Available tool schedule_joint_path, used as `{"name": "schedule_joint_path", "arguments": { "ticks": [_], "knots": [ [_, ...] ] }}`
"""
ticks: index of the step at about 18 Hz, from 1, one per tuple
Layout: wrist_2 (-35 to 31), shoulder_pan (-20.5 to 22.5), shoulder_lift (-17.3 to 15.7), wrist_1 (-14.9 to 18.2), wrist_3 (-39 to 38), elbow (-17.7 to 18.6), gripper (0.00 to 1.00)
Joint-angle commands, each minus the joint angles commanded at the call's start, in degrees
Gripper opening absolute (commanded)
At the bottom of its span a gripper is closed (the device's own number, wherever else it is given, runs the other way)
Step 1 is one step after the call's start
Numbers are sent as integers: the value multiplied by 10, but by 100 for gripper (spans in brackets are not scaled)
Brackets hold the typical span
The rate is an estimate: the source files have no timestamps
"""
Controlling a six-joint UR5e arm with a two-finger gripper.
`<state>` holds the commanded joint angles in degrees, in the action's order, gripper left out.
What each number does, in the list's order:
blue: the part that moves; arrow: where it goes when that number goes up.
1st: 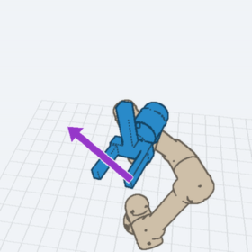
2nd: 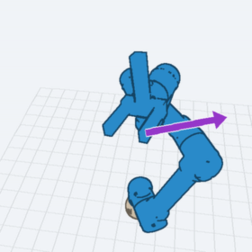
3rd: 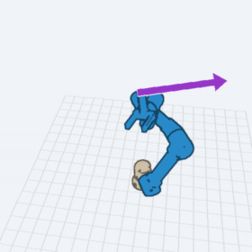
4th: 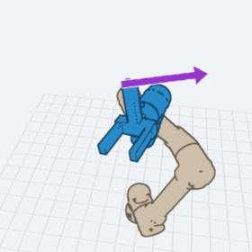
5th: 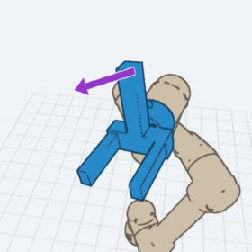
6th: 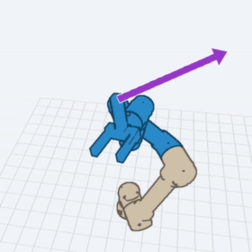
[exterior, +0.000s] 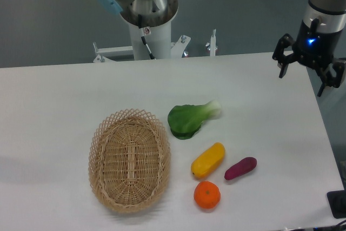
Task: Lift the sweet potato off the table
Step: 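Move the open gripper down toward the purple sweet potato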
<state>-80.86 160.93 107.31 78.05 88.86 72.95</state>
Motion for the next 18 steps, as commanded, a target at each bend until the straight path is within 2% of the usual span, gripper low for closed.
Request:
{"name": "schedule_joint_path", "arguments": {
  "ticks": [13,15,18],
  "knots": [
    [1,-4,0,-4,-19,14,100],
    [1,-19,3,-6,-24,17,100],
    [0,-32,7,-32,-43,28,100]
  ]
}}
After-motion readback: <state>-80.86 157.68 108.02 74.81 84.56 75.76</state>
